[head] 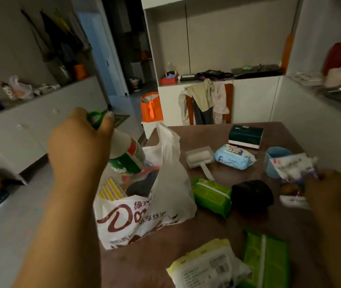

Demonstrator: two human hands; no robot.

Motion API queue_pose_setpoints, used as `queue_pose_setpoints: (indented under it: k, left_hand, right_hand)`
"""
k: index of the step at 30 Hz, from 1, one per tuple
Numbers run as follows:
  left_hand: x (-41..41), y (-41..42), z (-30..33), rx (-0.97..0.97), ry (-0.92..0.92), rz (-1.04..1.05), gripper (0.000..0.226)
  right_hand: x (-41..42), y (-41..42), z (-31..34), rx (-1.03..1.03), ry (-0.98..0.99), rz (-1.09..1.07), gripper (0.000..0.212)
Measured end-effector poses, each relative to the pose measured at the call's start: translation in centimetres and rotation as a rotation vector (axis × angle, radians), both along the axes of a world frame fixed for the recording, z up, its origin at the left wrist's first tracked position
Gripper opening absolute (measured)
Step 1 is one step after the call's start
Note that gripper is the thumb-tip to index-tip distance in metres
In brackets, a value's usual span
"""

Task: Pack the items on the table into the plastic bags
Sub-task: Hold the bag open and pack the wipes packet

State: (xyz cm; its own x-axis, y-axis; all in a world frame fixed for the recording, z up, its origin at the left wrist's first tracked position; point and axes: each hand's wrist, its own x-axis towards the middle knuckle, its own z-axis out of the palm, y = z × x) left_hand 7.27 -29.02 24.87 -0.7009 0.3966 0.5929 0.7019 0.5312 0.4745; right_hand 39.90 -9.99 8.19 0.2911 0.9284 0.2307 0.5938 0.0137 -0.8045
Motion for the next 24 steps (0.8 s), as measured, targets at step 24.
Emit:
queue_pose_setpoints:
  k: [24]
  left_hand:
    - [-5.2,3.5,-13.9,0.139,-0.557,-0.385,0.036]
  right_hand:
    - [-28.3,-10.6,12.0,-0.837,1.369,0.973,0.019]
